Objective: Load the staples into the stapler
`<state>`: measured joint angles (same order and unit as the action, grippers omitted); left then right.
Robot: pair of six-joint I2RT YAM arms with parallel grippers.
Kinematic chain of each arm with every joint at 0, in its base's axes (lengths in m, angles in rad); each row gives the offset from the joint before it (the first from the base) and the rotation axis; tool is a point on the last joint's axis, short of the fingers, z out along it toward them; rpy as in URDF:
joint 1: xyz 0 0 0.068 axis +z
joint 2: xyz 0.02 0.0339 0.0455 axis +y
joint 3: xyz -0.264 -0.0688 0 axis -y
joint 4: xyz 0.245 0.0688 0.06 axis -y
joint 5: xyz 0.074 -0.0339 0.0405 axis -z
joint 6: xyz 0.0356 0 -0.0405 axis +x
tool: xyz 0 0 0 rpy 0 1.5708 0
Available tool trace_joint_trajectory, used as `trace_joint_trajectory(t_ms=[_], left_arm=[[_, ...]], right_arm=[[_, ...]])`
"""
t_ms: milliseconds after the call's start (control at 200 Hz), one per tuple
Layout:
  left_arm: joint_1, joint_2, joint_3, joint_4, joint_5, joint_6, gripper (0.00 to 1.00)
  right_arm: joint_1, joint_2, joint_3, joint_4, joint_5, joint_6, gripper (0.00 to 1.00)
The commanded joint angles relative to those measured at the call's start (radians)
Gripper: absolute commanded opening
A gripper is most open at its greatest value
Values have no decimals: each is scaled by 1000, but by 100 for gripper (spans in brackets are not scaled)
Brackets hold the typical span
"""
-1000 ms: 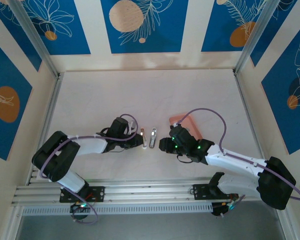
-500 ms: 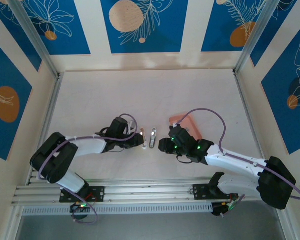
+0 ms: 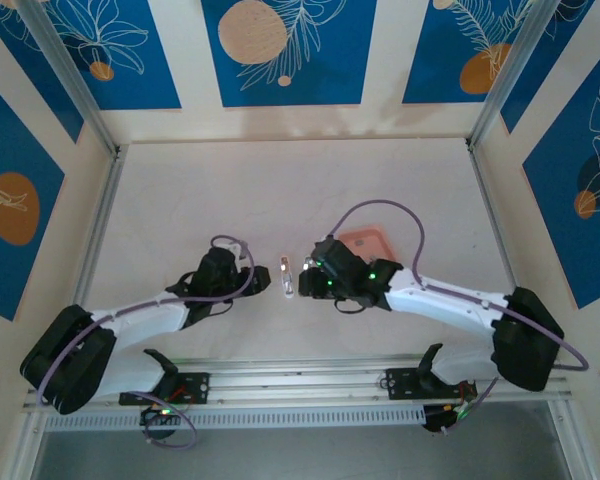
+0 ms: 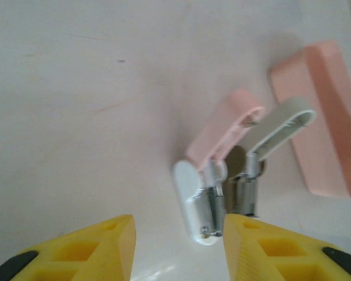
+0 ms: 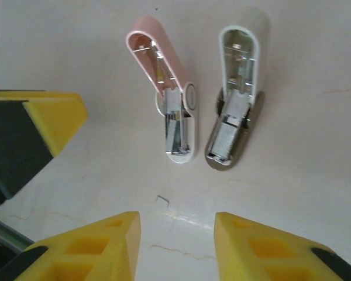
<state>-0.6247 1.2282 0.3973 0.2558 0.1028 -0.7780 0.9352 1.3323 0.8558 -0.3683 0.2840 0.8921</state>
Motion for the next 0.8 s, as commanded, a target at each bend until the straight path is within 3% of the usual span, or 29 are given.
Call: trace_joint_trajectory(t_ms=[0, 330, 465, 795], left_arm=[[13, -59, -50, 41, -142, 53, 45], [26, -159, -167, 131, -371, 201, 57], [42, -109, -163, 179, -369, 263, 58], [59, -58, -201, 272, -351, 260, 59]], right_arm=[[9, 80, 98, -104, -2, -14, 38], [-13, 360, 375, -340, -39, -7, 35], [-21, 438, 450, -390, -59, -5, 33], [-19, 548, 549, -461, -79, -16, 30]])
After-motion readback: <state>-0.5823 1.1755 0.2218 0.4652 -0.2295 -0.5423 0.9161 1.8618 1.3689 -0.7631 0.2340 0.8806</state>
